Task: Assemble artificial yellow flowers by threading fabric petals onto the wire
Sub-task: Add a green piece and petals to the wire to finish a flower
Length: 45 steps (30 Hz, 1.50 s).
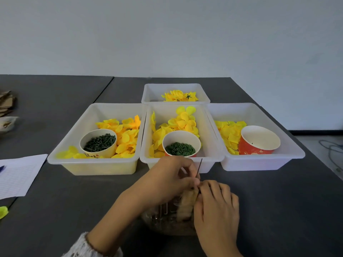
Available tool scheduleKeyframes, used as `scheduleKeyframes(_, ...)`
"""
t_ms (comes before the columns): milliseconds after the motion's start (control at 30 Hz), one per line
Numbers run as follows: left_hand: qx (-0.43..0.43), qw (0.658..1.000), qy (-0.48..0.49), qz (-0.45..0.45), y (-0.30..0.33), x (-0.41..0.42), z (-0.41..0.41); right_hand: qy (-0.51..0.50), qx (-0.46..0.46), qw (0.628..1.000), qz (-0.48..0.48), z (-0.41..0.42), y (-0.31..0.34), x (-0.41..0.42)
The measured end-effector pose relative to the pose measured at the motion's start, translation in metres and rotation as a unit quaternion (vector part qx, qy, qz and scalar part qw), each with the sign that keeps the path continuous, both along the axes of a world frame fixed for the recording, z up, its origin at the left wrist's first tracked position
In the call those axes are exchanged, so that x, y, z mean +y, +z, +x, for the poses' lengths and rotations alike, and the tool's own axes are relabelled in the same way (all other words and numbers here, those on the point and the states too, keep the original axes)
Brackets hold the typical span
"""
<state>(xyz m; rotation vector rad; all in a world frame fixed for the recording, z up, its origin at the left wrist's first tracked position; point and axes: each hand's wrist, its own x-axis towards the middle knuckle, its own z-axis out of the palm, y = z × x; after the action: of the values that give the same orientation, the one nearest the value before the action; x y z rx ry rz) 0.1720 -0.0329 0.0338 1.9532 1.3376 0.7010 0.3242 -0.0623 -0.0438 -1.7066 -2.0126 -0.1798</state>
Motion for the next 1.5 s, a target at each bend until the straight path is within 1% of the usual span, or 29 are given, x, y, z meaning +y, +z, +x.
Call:
scheduleKeyframes(67,-0.036,0.999,-0.007,0.005,0.005,0.003,-0.008,0.004,0.0,1.0,-0.004,0.0,0.001,0.001)
scheduleKeyframes(100,-0.051,0.999,0.005,0.015,0.008,0.007,-0.015,0.004,-0.002,1.0,-0.005,0.0,0.001,0.001)
scheduleKeyframes(167,-0.06,0.994,0.064,0.06,0.011,0.02,-0.032,0.002,-0.007,1.0,-0.002,0.0,0.001,0.002)
scheduleKeyframes(233,-0.041,0.981,0.156,0.111,0.011,0.037,-0.055,0.0,-0.005,1.0,0.003,-0.001,-0.001,0.002)
scheduleKeyframes(300,-0.002,0.955,0.255,0.152,0.006,0.055,-0.081,-0.001,-0.004,1.0,0.006,-0.001,-0.002,0.002)
scheduleKeyframes(367,0.052,0.932,0.326,0.151,-0.004,0.074,-0.105,-0.002,-0.004,1.0,0.01,-0.002,-0.002,0.002)
scheduleKeyframes(400,0.078,0.928,0.342,0.128,-0.01,0.084,-0.116,-0.002,-0.003,1.0,0.011,-0.002,-0.002,0.002)
scheduleKeyframes(467,0.146,0.929,0.336,0.051,-0.022,0.102,-0.131,-0.002,-0.004,1.0,0.014,-0.002,-0.002,0.002)
scheduleKeyframes(533,0.243,0.928,0.283,-0.019,-0.032,0.113,-0.137,-0.005,-0.007,1.0,0.016,-0.002,-0.003,0.002)
scheduleKeyframes(600,0.345,0.906,0.238,-0.06,-0.039,0.119,-0.136,-0.007,-0.011,1.0,0.016,-0.002,-0.003,0.003)
scheduleKeyframes(633,0.382,0.893,0.232,-0.06,-0.041,0.121,-0.135,-0.008,-0.014,1.0,0.016,-0.002,-0.003,0.003)
scheduleKeyframes(667,0.401,0.884,0.235,-0.052,-0.043,0.123,-0.133,-0.008,-0.015,1.0,0.015,-0.003,-0.004,0.004)
scheduleKeyframes(867,0.395,0.865,0.309,0.007,-0.042,0.123,-0.122,-0.006,-0.014,1.0,0.017,-0.002,-0.005,0.005)
scheduleKeyframes(933,0.362,0.866,0.342,0.034,-0.039,0.121,-0.124,-0.005,-0.012,1.0,0.019,-0.002,-0.005,0.004)
scheduleKeyframes(1000,0.284,0.884,0.366,0.057,-0.037,0.118,-0.129,-0.002,-0.01,1.0,0.018,-0.002,-0.004,0.003)
scheduleKeyframes(1067,0.198,0.905,0.368,0.082,-0.033,0.114,-0.133,0.0,-0.006,1.0,0.016,-0.002,-0.003,0.002)
scheduleKeyframes(1133,0.141,0.911,0.375,0.101,-0.029,0.11,-0.135,0.001,-0.003,1.0,0.005,-0.002,-0.001,0.001)
scheduleKeyframes(1200,0.117,0.906,0.388,0.121,-0.025,0.105,-0.137,0.004,0.005,1.0,-0.005,-0.002,0.0,0.0)
scheduleKeyframes(1267,0.121,0.899,0.395,0.147,-0.019,0.099,-0.137,0.008,0.012,1.0,-0.016,-0.002,0.002,-0.001)
scheduleKeyframes(1300,0.125,0.889,0.407,0.169,-0.014,0.095,-0.136,0.009,0.015,1.0,-0.024,-0.002,0.003,-0.002)
scheduleKeyframes(1367,0.133,0.855,0.446,0.228,-0.003,0.083,-0.128,0.007,0.015,0.999,-0.042,-0.001,0.003,-0.002)
scheduleKeyframes(1400,0.122,0.841,0.458,0.26,0.003,0.075,-0.121,0.008,0.011,0.999,-0.05,-0.001,0.004,-0.003)
scheduleKeyframes(1433,0.084,0.839,0.455,0.288,0.009,0.067,-0.111,0.011,0.01,0.998,-0.065,-0.001,0.007,-0.003)
scheduleKeyframes(1500,-0.068,0.86,0.411,0.296,0.019,0.053,-0.087,0.019,0.013,0.995,-0.096,-0.001,0.008,-0.002)
